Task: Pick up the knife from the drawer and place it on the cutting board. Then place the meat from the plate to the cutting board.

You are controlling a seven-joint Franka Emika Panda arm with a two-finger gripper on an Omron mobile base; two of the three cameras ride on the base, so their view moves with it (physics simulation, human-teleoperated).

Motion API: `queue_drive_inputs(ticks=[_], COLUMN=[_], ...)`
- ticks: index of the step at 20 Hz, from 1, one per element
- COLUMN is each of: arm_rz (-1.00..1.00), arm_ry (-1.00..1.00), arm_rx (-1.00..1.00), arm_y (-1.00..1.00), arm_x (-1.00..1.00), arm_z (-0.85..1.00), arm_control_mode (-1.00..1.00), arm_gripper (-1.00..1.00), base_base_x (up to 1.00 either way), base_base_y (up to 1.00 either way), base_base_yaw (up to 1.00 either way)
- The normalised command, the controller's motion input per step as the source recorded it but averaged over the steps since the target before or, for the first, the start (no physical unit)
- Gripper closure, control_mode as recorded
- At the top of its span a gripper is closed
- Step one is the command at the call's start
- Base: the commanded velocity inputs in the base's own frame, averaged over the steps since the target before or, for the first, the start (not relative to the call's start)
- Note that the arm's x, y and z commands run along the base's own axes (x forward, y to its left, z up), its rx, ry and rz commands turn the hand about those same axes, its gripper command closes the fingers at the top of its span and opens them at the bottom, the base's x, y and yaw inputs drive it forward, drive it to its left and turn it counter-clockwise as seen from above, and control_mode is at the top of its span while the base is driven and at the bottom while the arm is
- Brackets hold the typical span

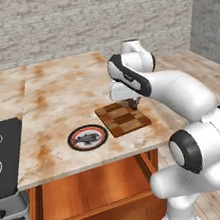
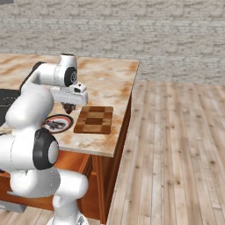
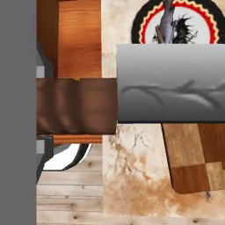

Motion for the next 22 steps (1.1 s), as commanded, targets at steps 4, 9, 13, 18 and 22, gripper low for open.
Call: queue_drive_inputs(ticks=[4, 9, 13, 18, 22], arm_rz=[0.00, 0.08, 0.11, 0.13, 0.13], arm_ry=[0.00, -0.02, -0.02, -0.01, 0.00], arm_rx=[0.00, -0.04, -0.12, -0.05, 0.07], arm_y=[-0.29, -0.23, -0.12, -0.08, -0.22], arm_x=[0.98, 0.78, 0.58, 0.58, 0.57], arm_z=[-0.20, -0.45, -0.63, -0.49, -0.42], arm_control_mode=[-1.00, -1.00, -1.00, -1.00, -1.00], arm_gripper=[1.00, 1.00, 1.00, 1.00, 1.00], base_base_x=[0.00, 0.00, 0.00, 0.00, 0.00], base_base_y=[0.00, 0.00, 0.00, 0.00, 0.00], base_base_yaw=[0.00, 0.00, 0.00, 0.00, 0.00])
